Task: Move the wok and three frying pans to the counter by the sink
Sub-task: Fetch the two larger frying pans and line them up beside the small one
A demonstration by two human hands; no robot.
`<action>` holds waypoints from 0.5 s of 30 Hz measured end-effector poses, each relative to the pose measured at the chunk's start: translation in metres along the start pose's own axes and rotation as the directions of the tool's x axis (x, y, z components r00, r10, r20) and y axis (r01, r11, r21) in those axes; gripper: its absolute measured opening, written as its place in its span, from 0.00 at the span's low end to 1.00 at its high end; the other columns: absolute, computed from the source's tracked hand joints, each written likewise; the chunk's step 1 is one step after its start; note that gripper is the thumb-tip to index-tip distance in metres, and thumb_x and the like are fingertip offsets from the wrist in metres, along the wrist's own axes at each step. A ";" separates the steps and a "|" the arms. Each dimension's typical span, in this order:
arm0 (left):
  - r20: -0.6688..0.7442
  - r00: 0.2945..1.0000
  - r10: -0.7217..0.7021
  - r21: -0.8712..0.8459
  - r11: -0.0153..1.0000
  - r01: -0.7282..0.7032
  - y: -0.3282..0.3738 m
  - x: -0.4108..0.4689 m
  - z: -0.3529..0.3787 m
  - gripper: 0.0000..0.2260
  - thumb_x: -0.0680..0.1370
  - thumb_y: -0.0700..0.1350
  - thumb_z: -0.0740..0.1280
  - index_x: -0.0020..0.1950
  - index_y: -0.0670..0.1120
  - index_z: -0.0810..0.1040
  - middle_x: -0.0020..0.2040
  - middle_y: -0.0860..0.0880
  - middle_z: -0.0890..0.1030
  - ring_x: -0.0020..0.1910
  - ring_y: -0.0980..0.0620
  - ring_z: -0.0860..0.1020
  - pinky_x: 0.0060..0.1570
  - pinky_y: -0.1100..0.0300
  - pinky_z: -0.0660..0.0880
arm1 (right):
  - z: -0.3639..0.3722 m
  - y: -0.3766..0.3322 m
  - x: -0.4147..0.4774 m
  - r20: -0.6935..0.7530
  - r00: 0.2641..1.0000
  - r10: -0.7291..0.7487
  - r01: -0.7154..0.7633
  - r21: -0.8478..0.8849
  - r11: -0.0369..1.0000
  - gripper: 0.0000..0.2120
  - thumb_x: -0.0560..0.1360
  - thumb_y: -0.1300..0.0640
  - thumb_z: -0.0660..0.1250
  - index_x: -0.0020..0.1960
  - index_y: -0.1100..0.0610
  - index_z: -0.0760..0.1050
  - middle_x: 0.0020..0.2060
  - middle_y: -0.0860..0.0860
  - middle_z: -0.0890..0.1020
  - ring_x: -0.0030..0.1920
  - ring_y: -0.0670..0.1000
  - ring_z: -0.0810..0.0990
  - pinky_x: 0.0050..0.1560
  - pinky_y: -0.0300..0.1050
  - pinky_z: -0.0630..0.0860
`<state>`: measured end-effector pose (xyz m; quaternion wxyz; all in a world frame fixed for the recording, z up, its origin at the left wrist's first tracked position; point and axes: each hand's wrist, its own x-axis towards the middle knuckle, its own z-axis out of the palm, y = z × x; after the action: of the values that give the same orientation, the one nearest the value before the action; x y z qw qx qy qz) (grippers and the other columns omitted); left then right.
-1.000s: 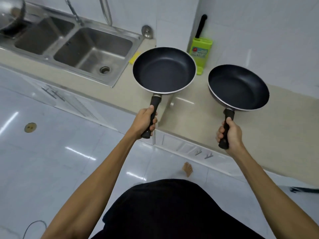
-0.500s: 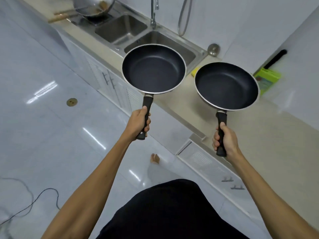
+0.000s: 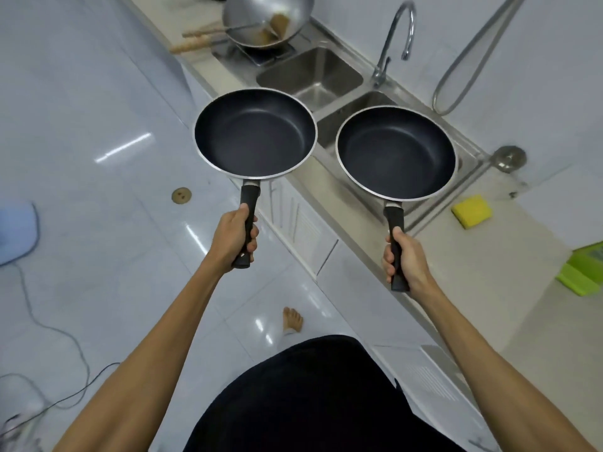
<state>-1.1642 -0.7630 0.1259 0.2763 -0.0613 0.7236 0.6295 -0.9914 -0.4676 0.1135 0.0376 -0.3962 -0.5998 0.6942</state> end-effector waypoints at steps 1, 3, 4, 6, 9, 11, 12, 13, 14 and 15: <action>-0.014 1.000 0.002 -0.009 1.000 -0.002 0.007 0.017 -0.010 0.18 0.84 0.55 0.54 0.46 0.43 0.74 0.27 0.51 0.74 0.20 0.52 0.69 0.20 0.59 0.71 | 0.015 -0.011 0.016 0.014 1.000 -0.005 0.005 -0.004 1.000 0.15 0.87 0.48 0.55 0.48 0.58 0.69 0.24 0.51 0.72 0.18 0.50 0.68 0.18 0.40 0.68; -0.044 0.999 -0.016 -0.025 1.000 0.015 0.017 0.046 -0.029 0.19 0.84 0.56 0.54 0.46 0.43 0.74 0.28 0.50 0.74 0.20 0.52 0.69 0.21 0.59 0.71 | 0.043 -0.033 0.046 0.029 1.000 0.005 -0.004 -0.034 0.999 0.15 0.86 0.48 0.56 0.48 0.58 0.69 0.25 0.52 0.71 0.18 0.50 0.68 0.18 0.40 0.68; -0.061 0.998 -0.026 -0.040 0.999 0.024 0.021 0.058 -0.038 0.19 0.83 0.56 0.54 0.46 0.43 0.74 0.28 0.50 0.74 0.20 0.52 0.70 0.21 0.59 0.71 | 0.058 -0.043 0.057 0.047 0.999 0.014 -0.011 -0.047 0.999 0.15 0.86 0.48 0.56 0.49 0.58 0.69 0.25 0.51 0.71 0.18 0.50 0.68 0.18 0.40 0.67; -0.087 0.996 -0.035 -0.069 0.997 0.029 0.031 0.084 -0.056 0.19 0.83 0.56 0.54 0.46 0.43 0.74 0.28 0.50 0.74 0.20 0.52 0.70 0.21 0.59 0.72 | 0.087 -0.061 0.082 0.074 0.997 0.011 -0.007 -0.057 0.998 0.15 0.86 0.48 0.56 0.49 0.58 0.69 0.25 0.51 0.71 0.19 0.50 0.68 0.18 0.40 0.67; -0.104 0.994 -0.039 -0.094 0.995 0.029 0.051 0.127 -0.087 0.18 0.84 0.56 0.54 0.46 0.43 0.74 0.28 0.50 0.74 0.20 0.52 0.70 0.22 0.59 0.72 | 0.130 -0.087 0.118 0.107 0.994 0.009 -0.003 -0.057 0.998 0.15 0.86 0.48 0.57 0.47 0.58 0.70 0.25 0.52 0.71 0.18 0.50 0.68 0.18 0.40 0.67; -0.107 0.994 -0.025 -0.099 0.995 0.015 0.066 0.160 -0.112 0.18 0.84 0.55 0.54 0.45 0.44 0.74 0.28 0.50 0.74 0.20 0.52 0.69 0.21 0.58 0.72 | 0.164 -0.104 0.143 0.117 0.993 0.010 -0.004 -0.053 0.999 0.15 0.86 0.48 0.57 0.47 0.57 0.69 0.25 0.52 0.71 0.18 0.50 0.68 0.18 0.40 0.68; -0.106 0.994 -0.017 -0.096 0.995 0.007 0.074 0.177 -0.126 0.18 0.84 0.55 0.54 0.45 0.44 0.73 0.29 0.50 0.74 0.20 0.52 0.69 0.21 0.59 0.72 | 0.183 -0.112 0.157 0.114 0.993 0.014 -0.008 -0.055 0.998 0.15 0.86 0.48 0.57 0.47 0.57 0.69 0.25 0.52 0.71 0.18 0.50 0.68 0.18 0.40 0.68; -0.108 0.994 -0.010 -0.093 0.996 0.000 0.081 0.195 -0.141 0.18 0.84 0.55 0.54 0.45 0.43 0.73 0.28 0.49 0.74 0.20 0.52 0.69 0.21 0.59 0.72 | 0.204 -0.120 0.170 0.111 0.994 0.019 -0.013 -0.055 0.998 0.15 0.86 0.48 0.57 0.47 0.57 0.69 0.25 0.52 0.71 0.18 0.50 0.68 0.18 0.40 0.68; -0.111 0.994 -0.005 -0.096 0.995 -0.006 0.089 0.211 -0.157 0.18 0.84 0.54 0.54 0.45 0.43 0.73 0.28 0.50 0.74 0.20 0.52 0.69 0.21 0.59 0.71 | 0.225 -0.128 0.181 0.112 0.993 0.022 -0.017 -0.050 0.999 0.15 0.86 0.47 0.57 0.46 0.57 0.69 0.25 0.51 0.71 0.18 0.50 0.68 0.18 0.40 0.67; -0.112 0.994 -0.001 -0.100 0.995 -0.010 0.097 0.229 -0.175 0.18 0.84 0.54 0.54 0.46 0.43 0.73 0.28 0.50 0.74 0.20 0.52 0.69 0.20 0.59 0.71 | 0.249 -0.136 0.193 0.112 0.993 0.024 -0.020 -0.036 0.999 0.15 0.86 0.47 0.56 0.46 0.57 0.69 0.25 0.51 0.71 0.18 0.50 0.68 0.18 0.40 0.67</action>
<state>-1.4551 -0.8492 0.1113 0.2306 -0.1085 0.7055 0.6614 -1.3286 -0.5282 0.1247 -0.0109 -0.3639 -0.6086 0.7051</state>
